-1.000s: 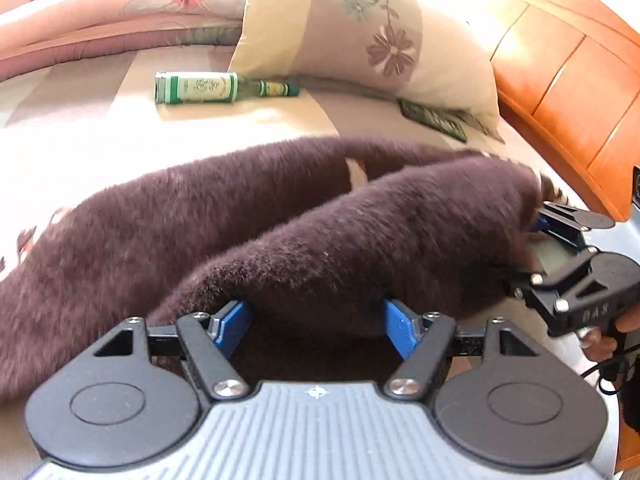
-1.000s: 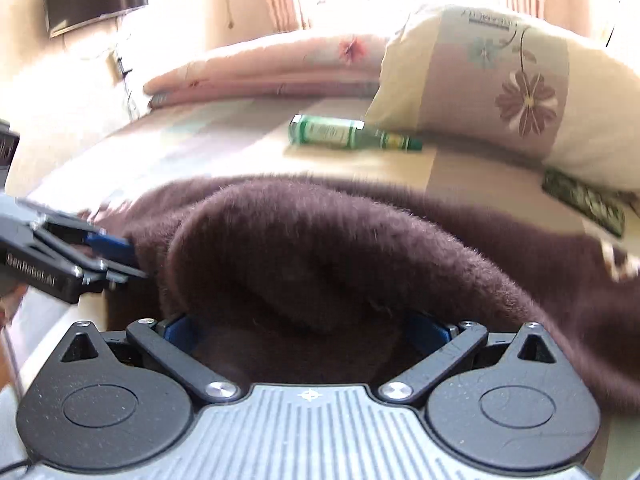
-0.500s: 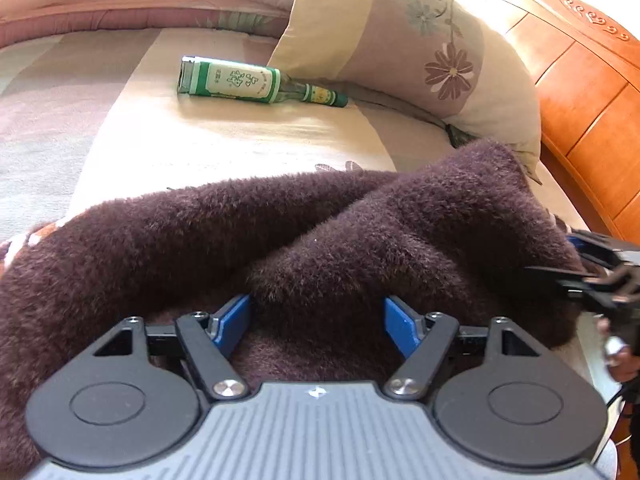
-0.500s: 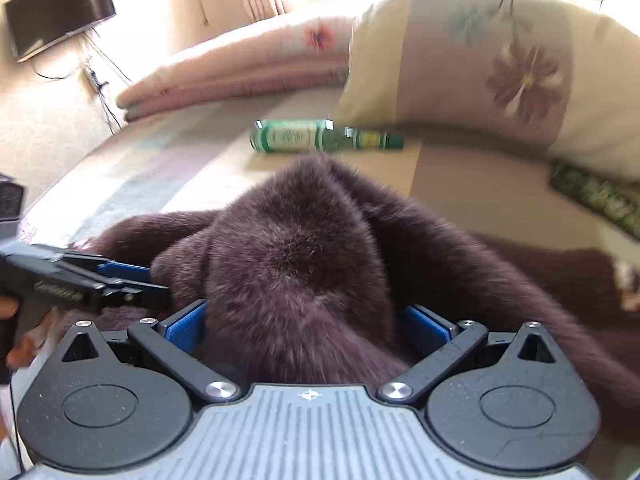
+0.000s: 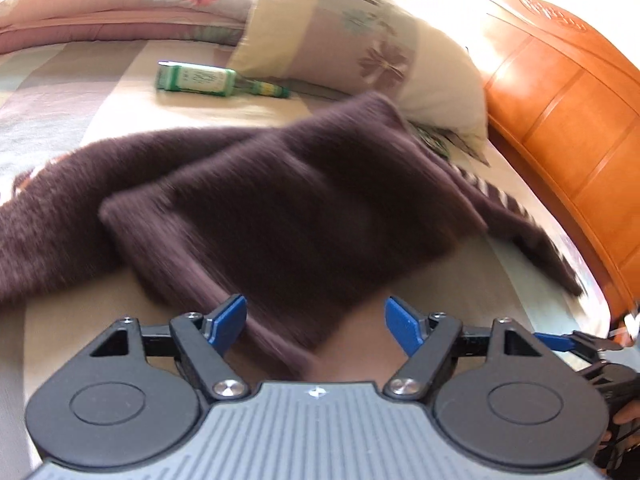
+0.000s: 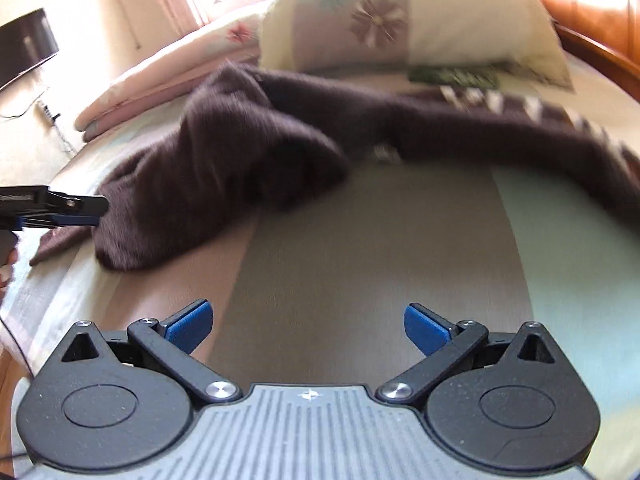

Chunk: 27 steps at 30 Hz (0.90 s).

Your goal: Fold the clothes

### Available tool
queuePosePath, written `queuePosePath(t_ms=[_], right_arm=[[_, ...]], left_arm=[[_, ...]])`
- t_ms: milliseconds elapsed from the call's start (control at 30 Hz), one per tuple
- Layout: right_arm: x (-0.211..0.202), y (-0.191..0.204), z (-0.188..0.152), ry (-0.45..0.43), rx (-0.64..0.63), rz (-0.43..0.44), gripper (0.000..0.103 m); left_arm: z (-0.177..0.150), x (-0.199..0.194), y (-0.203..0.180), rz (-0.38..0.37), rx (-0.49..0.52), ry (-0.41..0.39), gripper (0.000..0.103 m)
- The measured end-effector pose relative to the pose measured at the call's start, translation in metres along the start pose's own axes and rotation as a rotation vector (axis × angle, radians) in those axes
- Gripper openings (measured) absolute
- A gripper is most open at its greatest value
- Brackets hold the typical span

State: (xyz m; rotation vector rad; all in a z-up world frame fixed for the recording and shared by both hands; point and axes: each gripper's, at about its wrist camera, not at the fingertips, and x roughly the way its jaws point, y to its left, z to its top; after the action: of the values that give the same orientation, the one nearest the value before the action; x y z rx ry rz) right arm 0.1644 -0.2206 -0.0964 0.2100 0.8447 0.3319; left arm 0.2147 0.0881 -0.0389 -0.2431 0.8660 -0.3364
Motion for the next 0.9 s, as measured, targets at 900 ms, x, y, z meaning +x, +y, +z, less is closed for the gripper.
queuePosePath(t_ms=[900], right_arm=[[0.002, -0.006, -0.052, 0.013, 0.035, 0.043, 0.103]], left_arm=[[-0.022, 0.041, 0.076, -0.079, -0.499, -0.063, 0.043]])
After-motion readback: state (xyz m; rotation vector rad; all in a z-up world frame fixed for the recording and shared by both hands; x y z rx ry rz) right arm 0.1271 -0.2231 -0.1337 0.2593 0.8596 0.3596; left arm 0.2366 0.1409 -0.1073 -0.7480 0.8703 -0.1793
